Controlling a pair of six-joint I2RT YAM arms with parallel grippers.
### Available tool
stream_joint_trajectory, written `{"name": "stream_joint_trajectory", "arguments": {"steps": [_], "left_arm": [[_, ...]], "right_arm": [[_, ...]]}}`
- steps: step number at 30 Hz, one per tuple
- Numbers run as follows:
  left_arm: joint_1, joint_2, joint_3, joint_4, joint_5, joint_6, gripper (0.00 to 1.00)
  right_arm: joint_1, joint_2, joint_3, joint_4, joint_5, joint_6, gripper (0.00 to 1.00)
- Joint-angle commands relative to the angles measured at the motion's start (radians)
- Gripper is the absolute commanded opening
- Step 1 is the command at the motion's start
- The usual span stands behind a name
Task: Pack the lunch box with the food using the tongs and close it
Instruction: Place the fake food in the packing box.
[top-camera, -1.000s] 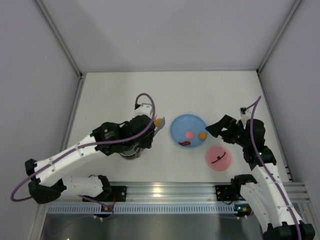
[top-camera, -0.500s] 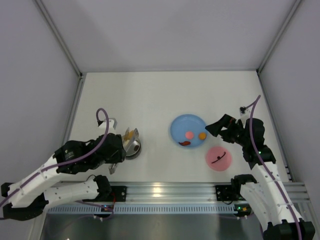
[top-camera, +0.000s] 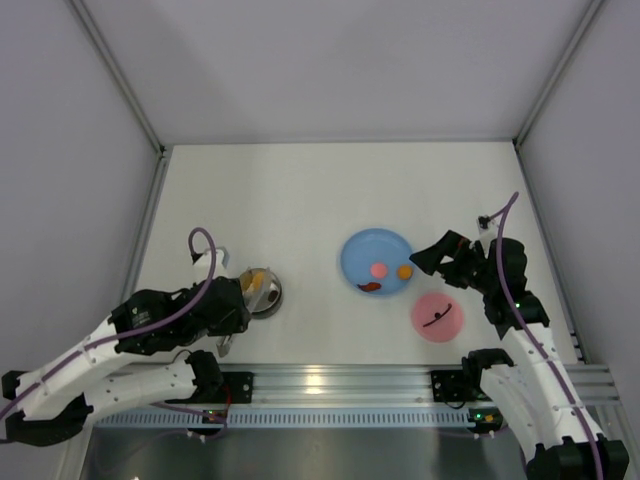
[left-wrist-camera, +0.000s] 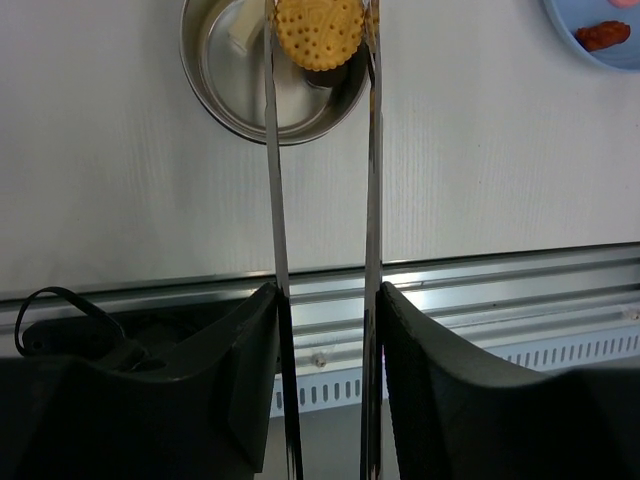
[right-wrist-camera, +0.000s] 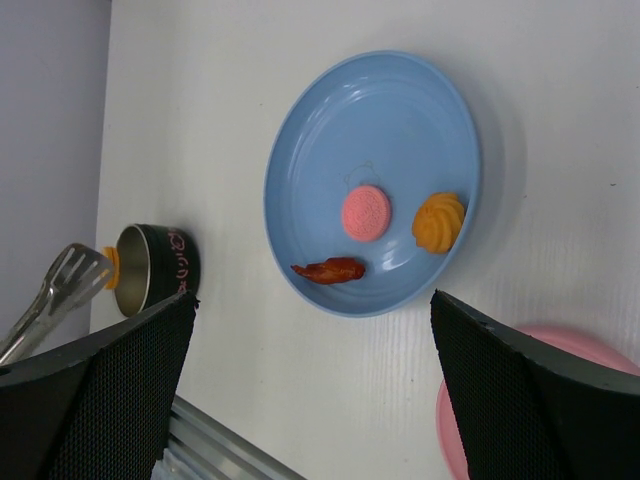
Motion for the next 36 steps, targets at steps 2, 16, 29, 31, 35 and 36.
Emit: {"name": "stream_joint_trajectory", "arguments": {"steps": [2, 16, 29, 31, 35, 36], "left_arm": [[0.001, -0.014, -0.025, -0.15, -0.009, -0.027, 0.48], [0.001, 0.038, 0.044, -0.082, -0.026, 0.023, 0.55], [0.0, 0.472, 0.342, 0.278, 0.053, 0.299, 0.56], [0.0, 0.542, 0.351, 0.329, 0.104, 0.333, 0.55], [0.0, 0.658, 0.373, 0.445, 0.157, 0.377, 0.55], [0.0, 0.678, 0.386, 0.458, 0.165, 0.384, 0.55]], "right_arm": [[-0.012, -0.002, -0.001, 0.073, -0.009, 0.0, 0.99], [-0.012, 0.001, -0.001, 0.074, -0.012, 0.0, 0.99], [-0.012, -0.011, 0.02, 0.023, 0.0, -0.014, 0.99], [-0.012, -0.017, 0.025, 0.013, 0.003, -0.02, 1.0], [-0.012, -0.03, 0.034, -0.01, 0.011, -0.025, 0.99], [-0.012, -0.034, 0.034, -0.013, 0.011, -0.025, 0.99]]}}
